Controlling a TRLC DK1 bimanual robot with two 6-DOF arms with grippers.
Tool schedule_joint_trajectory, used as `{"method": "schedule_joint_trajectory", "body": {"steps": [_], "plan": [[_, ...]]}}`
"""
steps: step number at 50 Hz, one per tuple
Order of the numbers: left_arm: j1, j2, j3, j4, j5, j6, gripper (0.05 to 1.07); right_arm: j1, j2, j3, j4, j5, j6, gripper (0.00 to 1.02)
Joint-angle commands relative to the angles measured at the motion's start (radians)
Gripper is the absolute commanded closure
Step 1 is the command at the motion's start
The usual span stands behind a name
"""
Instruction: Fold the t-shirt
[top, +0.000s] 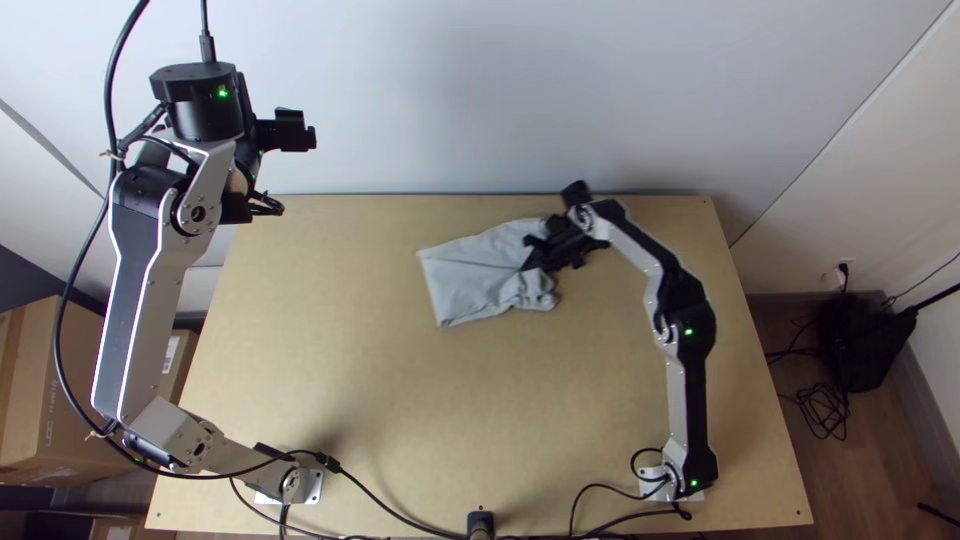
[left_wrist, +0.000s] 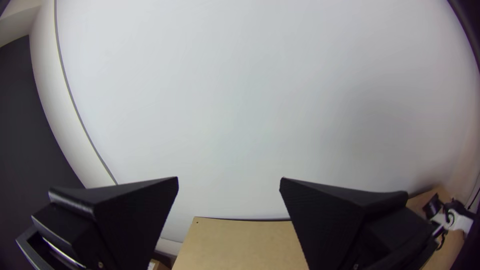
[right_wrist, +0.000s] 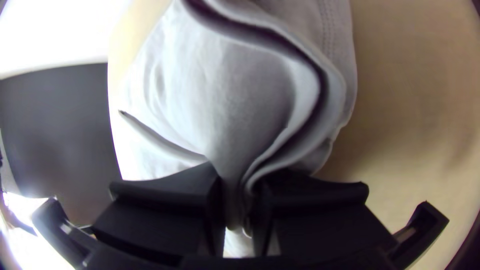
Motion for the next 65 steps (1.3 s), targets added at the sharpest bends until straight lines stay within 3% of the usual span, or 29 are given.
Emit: {"method": "schedule_joint_trajectory", "body": {"steps": [1,19,33,35,39,40,43,48,55,65], "plan": [[0.010,-0.035,-0.007,-0.004,-0.001,0.005,0.09,-0.127,-0.072,-0.031,0.008,0.005,-0.024,1.00],[0.028,-0.043,-0.008,-0.001,0.003,0.003,0.09,-0.529,-0.152,-0.080,0.034,0.004,0.014,1.00],[0.030,-0.045,-0.010,0.002,0.027,-0.009,0.09,-0.727,-0.218,-0.184,0.104,0.019,0.034,1.00],[0.030,-0.046,-0.011,0.002,0.029,-0.011,0.09,-0.741,-0.227,-0.200,0.110,0.021,0.026,0.90],[0.030,-0.048,-0.011,0.003,0.030,-0.012,0.09,-0.758,-0.258,-0.229,0.124,0.034,0.006,0.18],[0.030,-0.048,-0.013,0.003,0.030,-0.012,0.09,-0.762,-0.266,-0.234,0.130,0.054,0.002,0.10],[0.031,-0.052,-0.013,0.005,0.032,-0.012,0.09,-0.782,-0.298,-0.252,0.187,0.134,-0.010,0.04],[0.056,-0.065,-0.013,0.003,0.058,-0.014,0.09,-0.834,-0.356,-0.247,0.275,0.261,-0.040,0.04],[0.086,-0.088,-0.014,-0.015,0.087,-0.015,0.09,-0.879,-0.473,-0.227,0.377,0.438,-0.171,0.04],[0.134,-0.117,-0.014,-0.055,0.133,-0.047,0.09,-0.888,-0.698,-0.235,0.519,0.478,-0.311,0.04]]}}
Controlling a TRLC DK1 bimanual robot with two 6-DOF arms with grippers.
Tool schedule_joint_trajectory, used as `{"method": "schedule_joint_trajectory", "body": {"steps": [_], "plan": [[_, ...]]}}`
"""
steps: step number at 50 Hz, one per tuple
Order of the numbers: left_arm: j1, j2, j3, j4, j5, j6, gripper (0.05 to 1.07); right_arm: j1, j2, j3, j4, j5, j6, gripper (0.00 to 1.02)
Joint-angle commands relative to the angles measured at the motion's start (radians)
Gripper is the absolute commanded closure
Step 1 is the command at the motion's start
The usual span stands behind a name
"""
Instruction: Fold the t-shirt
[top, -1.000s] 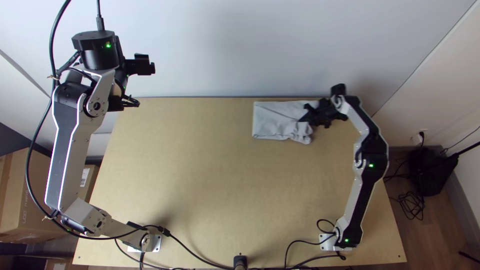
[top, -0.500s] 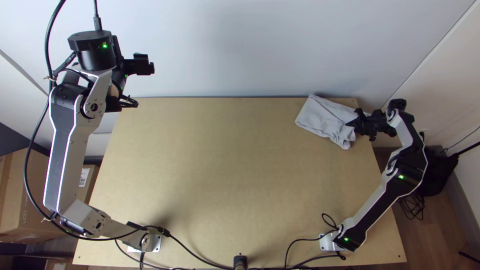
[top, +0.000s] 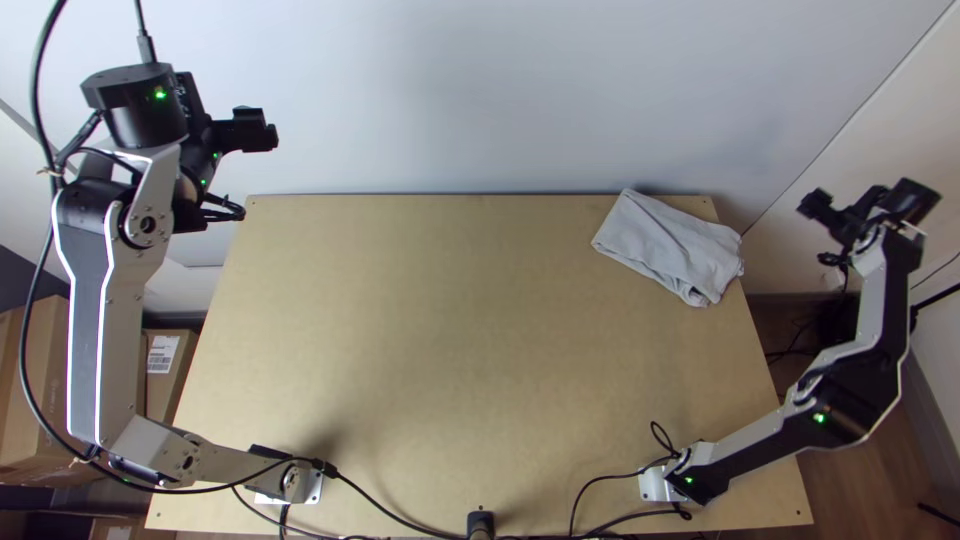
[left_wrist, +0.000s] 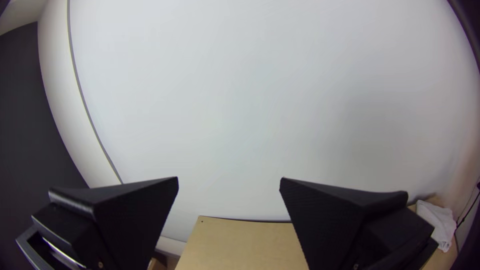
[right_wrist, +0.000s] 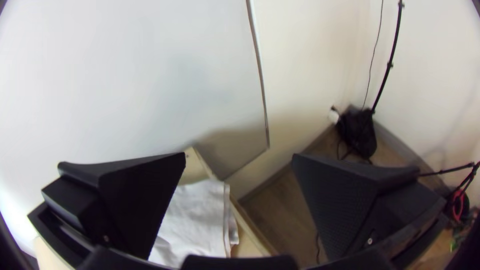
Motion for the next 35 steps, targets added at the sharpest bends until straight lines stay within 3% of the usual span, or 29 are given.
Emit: {"method": "schedule_joint_trajectory", "body": {"steps": [1,10,18,25,35], "plan": [[0.033,-0.043,-0.007,-0.025,0.040,-0.042,0.09,0.015,-0.152,0.013,0.049,0.006,-0.101,0.04],[0.083,-0.089,-0.016,-0.037,0.112,-0.076,0.09,0.084,-0.351,0.031,0.060,0.007,-0.107,0.04],[0.105,-0.187,-0.097,-0.029,0.225,-0.080,0.09,0.229,-0.544,0.028,0.092,0.043,-0.101,0.04],[0.113,-0.351,-0.344,0.067,0.271,-0.074,0.09,0.383,-0.673,0.020,0.087,0.113,-0.095,0.04],[0.114,-0.626,-0.714,0.238,0.277,-0.062,0.09,0.551,-0.834,-0.003,0.012,0.168,-0.083,0.04]]}}
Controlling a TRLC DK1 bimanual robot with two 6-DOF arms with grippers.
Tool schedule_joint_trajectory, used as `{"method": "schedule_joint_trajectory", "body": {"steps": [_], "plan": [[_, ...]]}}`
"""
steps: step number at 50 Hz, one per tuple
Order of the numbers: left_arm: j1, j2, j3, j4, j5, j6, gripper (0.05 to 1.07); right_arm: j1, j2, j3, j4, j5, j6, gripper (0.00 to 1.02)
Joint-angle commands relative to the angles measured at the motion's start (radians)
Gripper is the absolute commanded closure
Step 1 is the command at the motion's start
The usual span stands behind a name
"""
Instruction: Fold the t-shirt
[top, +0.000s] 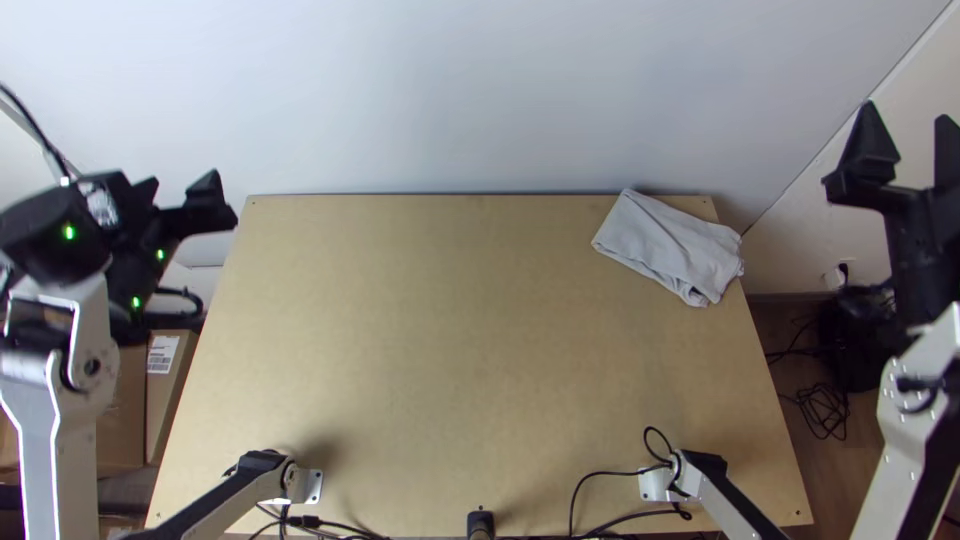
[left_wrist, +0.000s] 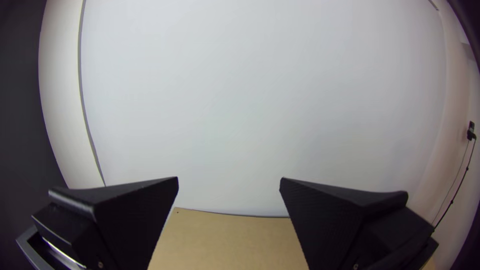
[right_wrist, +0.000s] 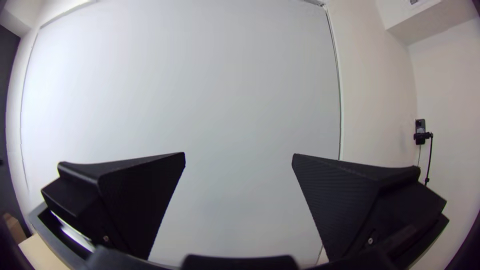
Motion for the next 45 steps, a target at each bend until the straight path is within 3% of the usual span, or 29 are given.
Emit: {"method": "schedule_joint_trajectory", "body": {"steps": [1,12,17,21,25,34,45], "plan": [[0.006,-0.145,-0.169,0.063,0.008,0.001,0.09,0.064,-0.084,-0.022,-0.031,0.033,0.006,0.04],[0.015,-0.468,-0.485,0.256,-0.001,0.007,0.09,0.085,-0.380,-0.252,0.015,0.028,0.031,0.04],[0.049,-0.600,-0.607,0.328,-0.005,0.010,0.09,0.093,-0.612,-0.488,0.210,0.028,0.028,0.04],[0.067,-0.699,-0.705,0.380,-0.005,0.018,0.10,0.107,-0.802,-0.706,0.454,0.030,-0.001,0.04],[0.069,-0.789,-0.806,0.413,-0.004,0.018,0.10,0.107,-0.939,-0.863,0.512,0.030,-0.034,0.04],[0.070,-0.952,-1.027,0.492,-0.004,0.015,0.10,0.099,-0.994,-1.044,0.501,0.039,0.006,0.04],[0.070,-1.015,-1.234,0.552,-0.012,0.015,0.10,0.107,-0.994,-1.358,0.664,0.061,0.059,0.04]]}}
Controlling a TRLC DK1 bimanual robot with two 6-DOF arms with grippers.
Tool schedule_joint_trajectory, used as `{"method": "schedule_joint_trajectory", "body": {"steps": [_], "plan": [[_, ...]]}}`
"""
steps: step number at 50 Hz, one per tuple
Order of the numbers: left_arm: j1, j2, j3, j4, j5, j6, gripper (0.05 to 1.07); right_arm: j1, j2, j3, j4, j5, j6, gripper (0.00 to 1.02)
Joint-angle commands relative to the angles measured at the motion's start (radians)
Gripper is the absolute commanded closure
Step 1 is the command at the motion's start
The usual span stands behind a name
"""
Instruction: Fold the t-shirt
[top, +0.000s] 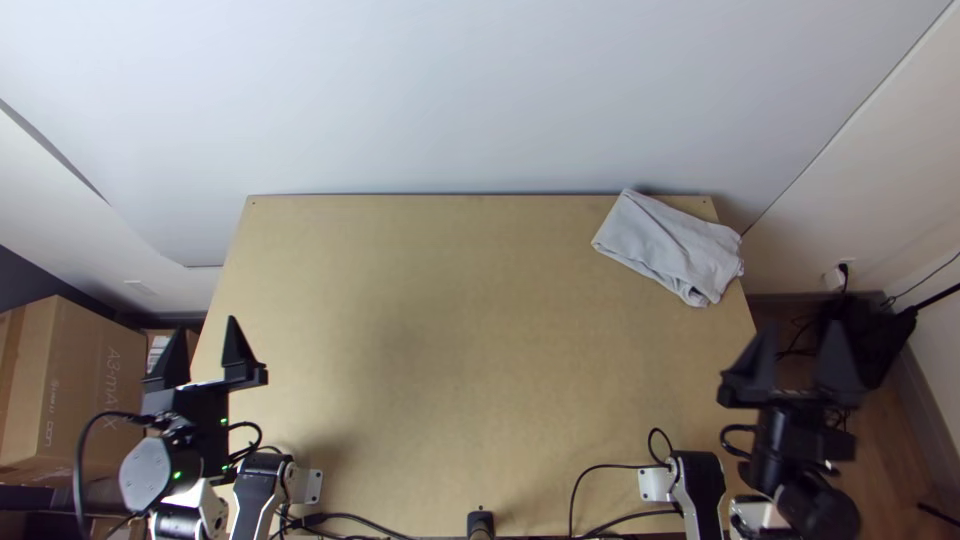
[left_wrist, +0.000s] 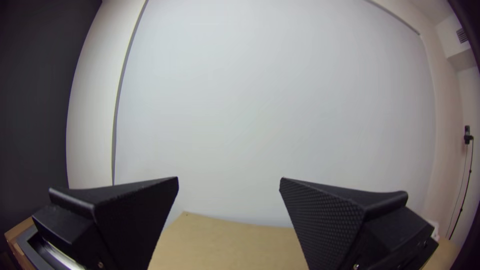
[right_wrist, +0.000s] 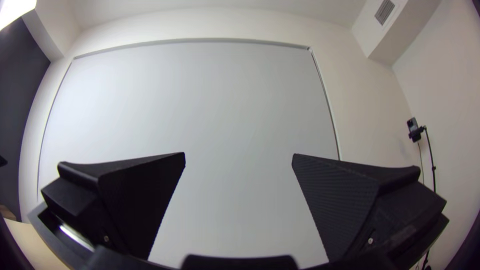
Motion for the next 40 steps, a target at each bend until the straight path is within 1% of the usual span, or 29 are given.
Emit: {"method": "schedule_joint_trajectory", "body": {"steps": [1,4,6,13,17,19,24,26,28,30,32,40], "plan": [[0.009,-0.015,-0.089,0.052,-0.010,0.012,0.10,0.007,-0.008,-0.158,0.085,0.014,0.031,0.04],[0.014,-0.015,-0.150,0.096,-0.010,0.018,0.10,0.010,-0.008,-0.244,0.142,0.013,0.035,0.04],[0.012,-0.013,-0.195,0.119,-0.009,0.021,0.10,0.011,-0.008,-0.295,0.156,0.013,0.034,0.04],[0.015,-0.015,-0.373,0.363,-0.009,0.098,0.10,0.039,-0.008,-0.410,0.173,0.013,0.031,0.04],[0.015,-0.015,-0.460,0.464,-0.007,0.113,0.10,0.046,-0.006,-0.442,0.167,0.013,0.031,0.04],[0.014,-0.015,-0.491,0.471,-0.002,0.121,0.10,0.059,-0.008,-0.447,0.145,0.013,0.031,0.04],[0.009,-0.013,-0.494,0.348,0.005,0.096,0.10,0.080,-0.008,-0.455,0.044,0.013,0.032,0.04],[0.005,-0.010,-0.492,0.290,0.008,0.083,0.10,0.085,-0.008,-0.453,-0.010,0.013,0.048,0.04],[0.011,-0.006,-0.492,0.291,0.010,0.087,0.10,0.088,-0.006,-0.455,-0.057,0.013,0.067,0.04],[0.014,-0.012,-0.492,0.294,0.010,0.087,0.10,0.088,-0.006,-0.455,-0.126,0.013,0.069,0.04],[0.015,-0.010,-0.492,0.291,0.010,0.086,0.10,0.085,-0.003,-0.447,-0.234,0.011,0.066,0.04],[0.015,-0.010,-0.492,0.293,0.011,0.086,0.10,0.080,-0.003,-0.447,-0.226,0.011,0.058,0.04]]}}
